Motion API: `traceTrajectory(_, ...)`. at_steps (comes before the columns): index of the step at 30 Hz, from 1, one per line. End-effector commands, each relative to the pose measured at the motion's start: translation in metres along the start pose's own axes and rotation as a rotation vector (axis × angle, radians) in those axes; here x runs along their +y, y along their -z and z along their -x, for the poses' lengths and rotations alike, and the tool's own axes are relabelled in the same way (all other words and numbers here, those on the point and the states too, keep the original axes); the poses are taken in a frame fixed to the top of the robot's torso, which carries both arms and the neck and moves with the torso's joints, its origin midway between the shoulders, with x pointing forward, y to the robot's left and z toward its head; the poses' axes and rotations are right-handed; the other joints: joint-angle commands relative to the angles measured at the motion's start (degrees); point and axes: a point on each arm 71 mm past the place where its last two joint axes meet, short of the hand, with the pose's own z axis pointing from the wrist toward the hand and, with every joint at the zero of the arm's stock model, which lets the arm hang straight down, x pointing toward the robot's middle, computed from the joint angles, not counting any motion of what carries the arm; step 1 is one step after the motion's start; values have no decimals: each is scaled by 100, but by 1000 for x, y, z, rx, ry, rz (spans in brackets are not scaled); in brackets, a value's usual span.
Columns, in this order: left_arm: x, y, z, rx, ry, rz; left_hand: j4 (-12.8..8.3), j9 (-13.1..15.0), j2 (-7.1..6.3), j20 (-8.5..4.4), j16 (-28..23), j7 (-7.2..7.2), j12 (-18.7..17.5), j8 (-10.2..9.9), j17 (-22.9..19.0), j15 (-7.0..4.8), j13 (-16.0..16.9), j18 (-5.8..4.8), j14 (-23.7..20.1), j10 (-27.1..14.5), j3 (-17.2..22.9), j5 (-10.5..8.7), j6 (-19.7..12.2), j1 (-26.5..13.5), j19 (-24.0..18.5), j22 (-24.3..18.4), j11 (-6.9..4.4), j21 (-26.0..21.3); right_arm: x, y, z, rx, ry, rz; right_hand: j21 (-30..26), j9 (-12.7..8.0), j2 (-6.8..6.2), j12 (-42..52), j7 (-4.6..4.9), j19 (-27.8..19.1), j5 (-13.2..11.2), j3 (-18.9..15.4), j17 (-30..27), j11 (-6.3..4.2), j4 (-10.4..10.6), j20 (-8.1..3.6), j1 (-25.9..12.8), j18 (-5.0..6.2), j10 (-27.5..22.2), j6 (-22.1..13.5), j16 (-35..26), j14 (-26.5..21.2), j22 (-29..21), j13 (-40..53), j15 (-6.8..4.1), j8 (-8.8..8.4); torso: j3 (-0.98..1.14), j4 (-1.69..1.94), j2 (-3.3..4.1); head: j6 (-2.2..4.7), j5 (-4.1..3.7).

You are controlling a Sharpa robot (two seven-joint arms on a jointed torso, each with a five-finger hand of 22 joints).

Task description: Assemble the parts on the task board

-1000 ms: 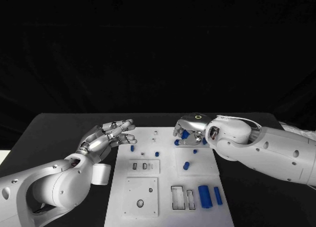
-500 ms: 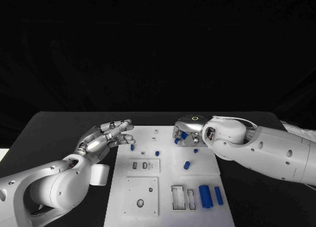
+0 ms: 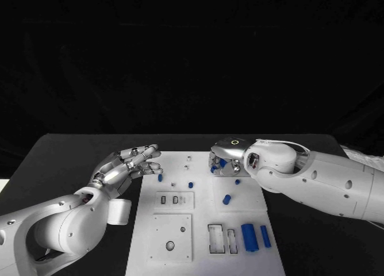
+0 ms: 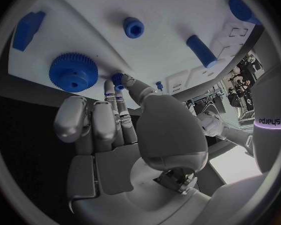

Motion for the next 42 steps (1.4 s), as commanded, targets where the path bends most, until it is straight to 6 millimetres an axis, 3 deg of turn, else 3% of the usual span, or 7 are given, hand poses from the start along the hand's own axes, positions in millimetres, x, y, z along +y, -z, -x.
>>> traceTrajectory(1, -1, -1, -2, 12, 10, -5, -21, -8, 22, 6, -39, 42, -13, -24, 5, -5, -4, 42, -22, -22, 28, -32, 5, -58, -15, 6, 37, 30, 3, 1, 0, -37, 14, 7, 99, 37, 25, -3, -1, 72, -26, 71, 24, -1, 3, -9, 120, -95, 57, 68, 45, 199, 114, 3, -46, 24, -5, 13, 11, 0, 14)
traceTrajectory(14, -1, -1, -2, 13, 12, -5, -64, -5, 36, 38, -178, 54, -48, -48, 63, 37, 2, 33, -188, -26, 65, -32, 3, -70, -174, -4, 59, -1, 10, 0, 26, -253, -12, 5, 246, 64, -59, -51, 27, 122, -49, 216, -19, 8, 39, -7, 161, -131, 50, 51, 35, 166, 325, -1, -47, -32, -29, 46, 36, 76, 21)
traceTrajectory(22, -2, -1, -5, 26, 17, -7, -74, -4, 45, 51, -221, 54, -51, -48, 75, 49, 3, 32, -228, -23, 78, -32, 7, -76, -221, -10, 64, -14, 12, -9, 35, -332, -24, 9, 274, 68, -72, -50, 37, 133, -41, 254, 13, 13, 45, -4, 173, -136, 42, 46, 58, 168, 367, -3, -46, -42, -63, 70, 78, 123, 44)
traceTrajectory(25, -3, -1, -6, 30, 19, -8, -79, -3, 50, 53, -233, 54, -51, -47, 79, 51, 4, 32, -238, -21, 84, -31, 10, -75, -233, -12, 64, -17, 15, -13, 36, -345, -28, 14, 284, 72, -74, -48, 41, 135, -33, 284, 24, 14, 45, -1, 188, -138, 41, 49, 68, 170, 379, -3, -45, -44, -75, 91, 92, 159, 6)
traceTrajectory(27, -4, -1, -7, 32, 19, -9, -86, -3, 51, 60, -256, 55, -53, -48, 85, 57, 4, 33, -258, -20, 90, -32, 13, -78, -256, -15, 66, -23, 17, -15, 36, -344, -29, 17, 291, 74, -80, -49, 43, 137, -32, 293, 29, 15, 44, 0, 193, -139, 38, 48, 73, 170, 388, -4, -44, -46, -85, 94, 99, 160, 11)
traceTrajectory(35, -6, -2, -8, 37, 18, -16, -97, -3, 53, 70, -293, 57, -54, -49, 94, 66, 4, 33, -289, -18, 100, -32, 16, -84, -292, -20, 70, -33, 19, -28, 32, -305, -32, 14, 302, 78, -112, -51, 50, 136, -55, 306, 42, 24, 55, 5, 182, -141, 27, 45, 87, 173, 400, -6, -37, -53, -81, 112, 118, 147, 51)
traceTrajectory(42, -8, -3, -10, 40, 18, -18, -98, -3, 53, 70, -296, 57, -54, -49, 95, 66, 4, 33, -292, -18, 100, -33, 15, -84, -295, -21, 71, -34, 19, -35, 25, -250, -39, 2, 312, 81, -136, -51, 53, 137, -73, 310, 49, 30, 71, 9, 165, -142, 18, 39, 95, 173, 412, -8, -32, -60, -93, 146, 133, 123, 91)
